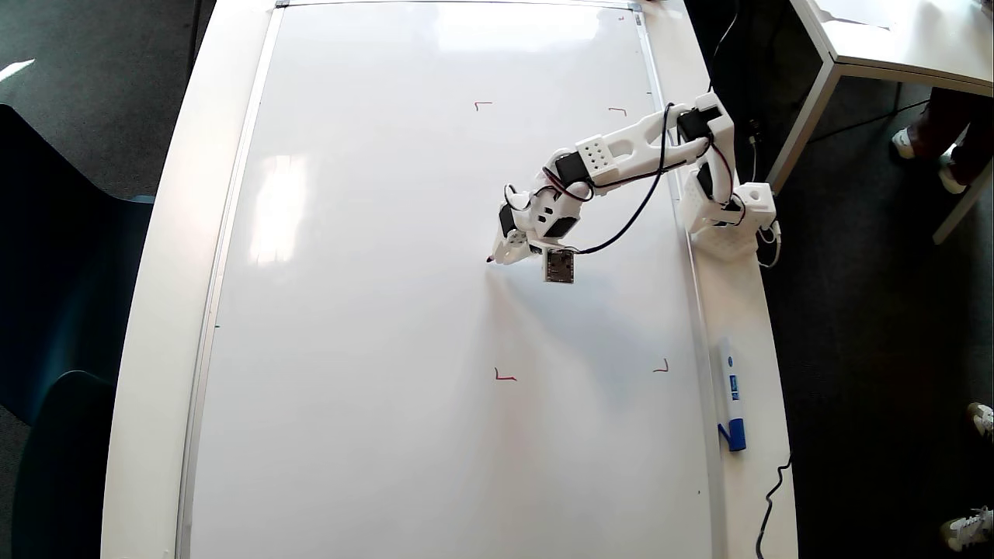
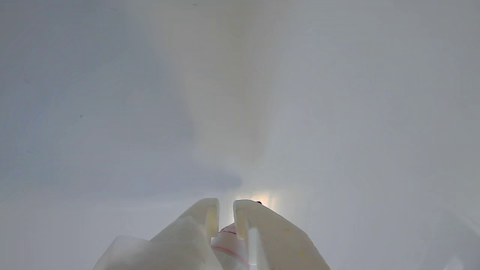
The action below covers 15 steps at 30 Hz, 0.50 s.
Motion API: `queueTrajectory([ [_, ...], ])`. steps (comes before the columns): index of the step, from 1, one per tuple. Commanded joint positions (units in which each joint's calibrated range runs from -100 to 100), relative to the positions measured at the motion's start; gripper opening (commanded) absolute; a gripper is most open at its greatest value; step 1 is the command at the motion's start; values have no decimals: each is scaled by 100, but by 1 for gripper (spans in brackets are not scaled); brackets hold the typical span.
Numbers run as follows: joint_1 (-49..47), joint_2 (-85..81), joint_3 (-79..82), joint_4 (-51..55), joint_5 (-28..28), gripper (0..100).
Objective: Draw on a whiteboard a robot head using a pen attached to the gripper
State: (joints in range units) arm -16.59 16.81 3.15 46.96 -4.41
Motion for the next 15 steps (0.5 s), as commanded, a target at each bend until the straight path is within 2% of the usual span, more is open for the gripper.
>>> queueTrajectory([
  [1,35,25,-174,-57,-36,1],
  [15,-2,8,198,-57,-41,1],
])
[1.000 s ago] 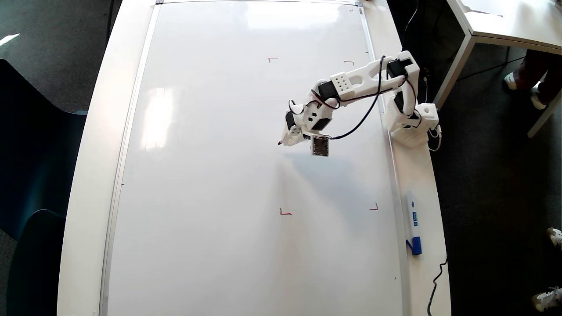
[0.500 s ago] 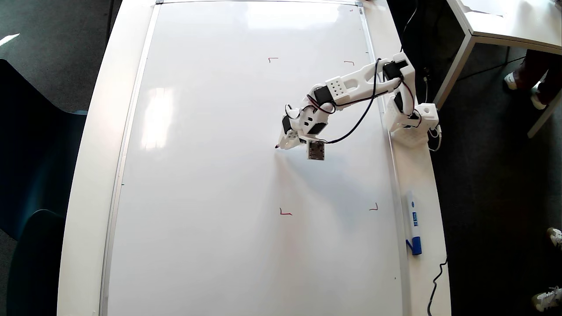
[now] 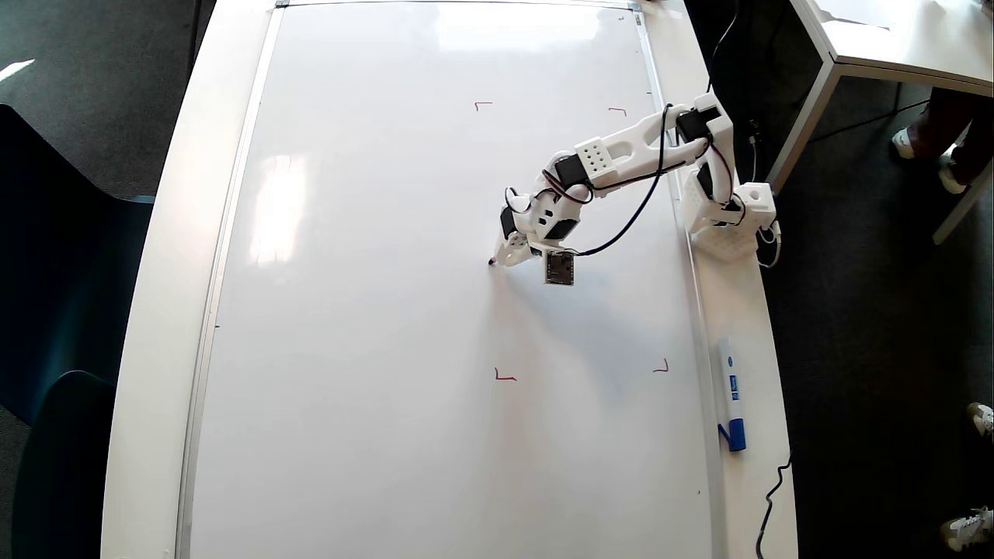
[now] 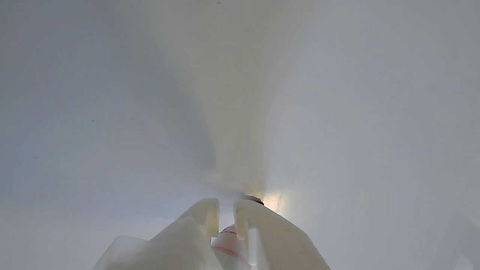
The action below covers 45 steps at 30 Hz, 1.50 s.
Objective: Draw on a whiteboard a robot head using a pen attached to the gripper
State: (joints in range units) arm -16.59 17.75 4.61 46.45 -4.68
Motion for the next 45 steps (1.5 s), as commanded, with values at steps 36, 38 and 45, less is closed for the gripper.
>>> queueTrajectory([
  [36,-275,-2802,4010,81,-20,1],
  [38,-275,-2911,4164,90,-20,1],
  [45,-267,-3238,4609,359,-20,1],
])
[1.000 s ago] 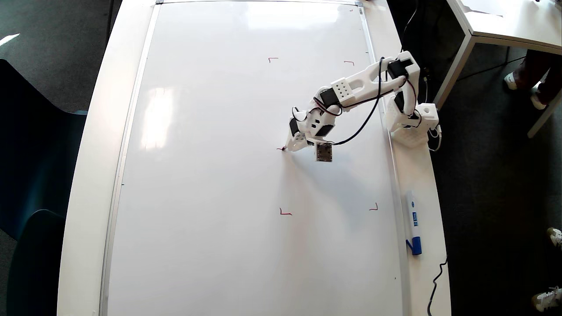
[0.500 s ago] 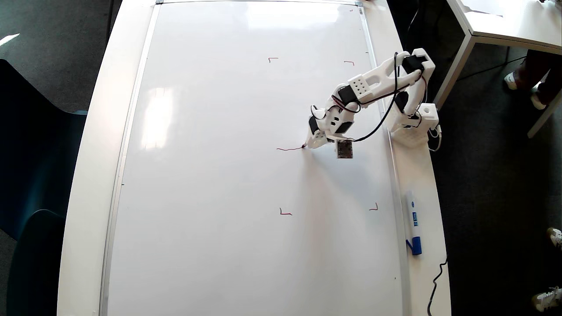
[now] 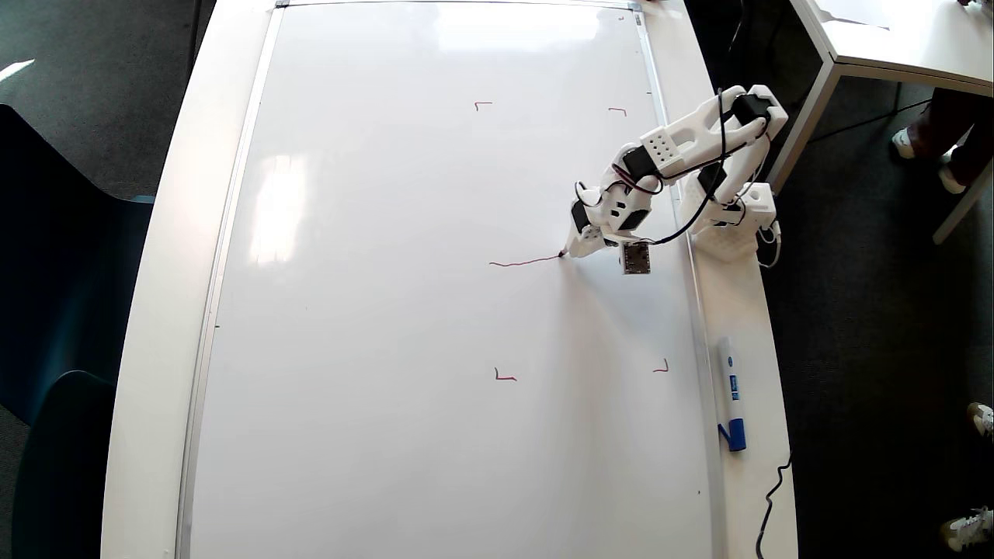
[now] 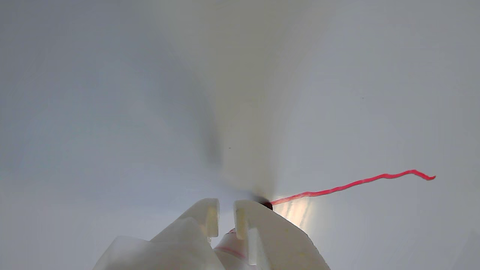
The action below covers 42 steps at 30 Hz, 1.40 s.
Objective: Draw on a whiteboard a robot head using a pen attached to the gripper
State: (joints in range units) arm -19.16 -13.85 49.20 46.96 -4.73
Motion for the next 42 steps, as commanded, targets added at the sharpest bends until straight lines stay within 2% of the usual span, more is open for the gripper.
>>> queueTrajectory([
  [1,-3,-95,159,369,-15,1],
  [8,4,-263,432,404,-15,1],
  [23,-11,-1915,1657,1160,-154,1],
  [33,63,-1973,1666,1142,-144,1],
  [38,527,-1999,1657,1090,-85,1],
  [42,976,-2032,1657,1090,167,1],
])
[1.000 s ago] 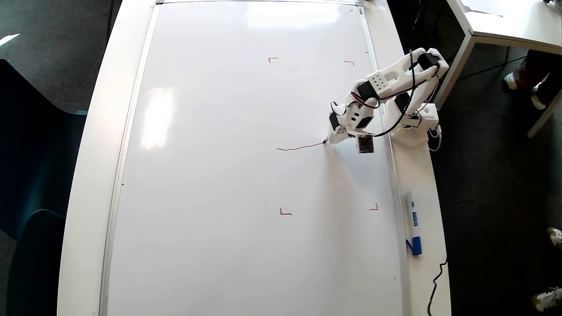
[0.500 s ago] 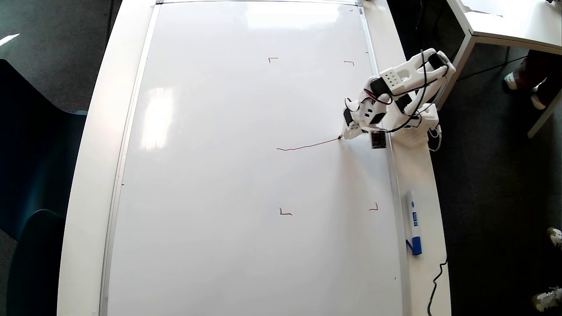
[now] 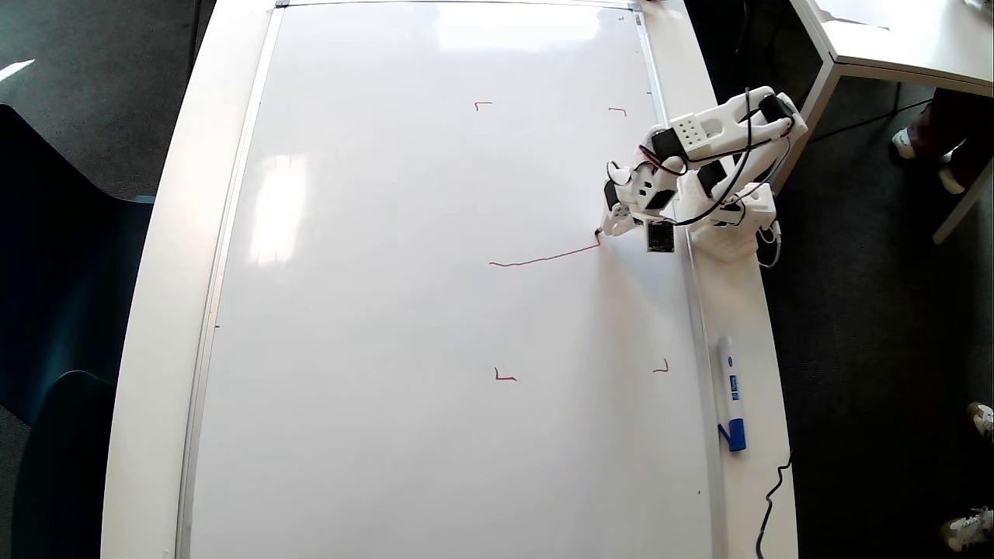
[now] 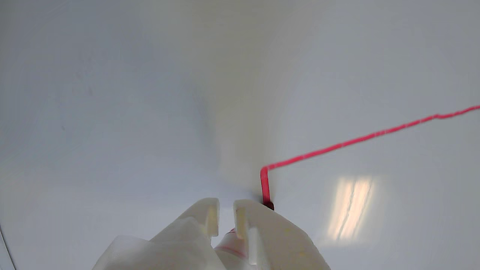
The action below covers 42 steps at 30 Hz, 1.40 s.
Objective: Draw on a whiteboard a robot head using a pen attached to the gripper
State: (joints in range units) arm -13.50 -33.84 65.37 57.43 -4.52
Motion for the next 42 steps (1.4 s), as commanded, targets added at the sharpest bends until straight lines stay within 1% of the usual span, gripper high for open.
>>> queueTrajectory([
  [1,521,-33,40,43,184,1],
  [14,2230,-41,49,34,886,1],
  [21,2901,-41,49,17,1192,1],
  [28,3534,34,40,-470,1508,1],
  [33,3718,42,40,-470,1594,1],
  [40,3718,42,4,-470,1594,1],
  [42,3689,42,22,-609,1594,1],
])
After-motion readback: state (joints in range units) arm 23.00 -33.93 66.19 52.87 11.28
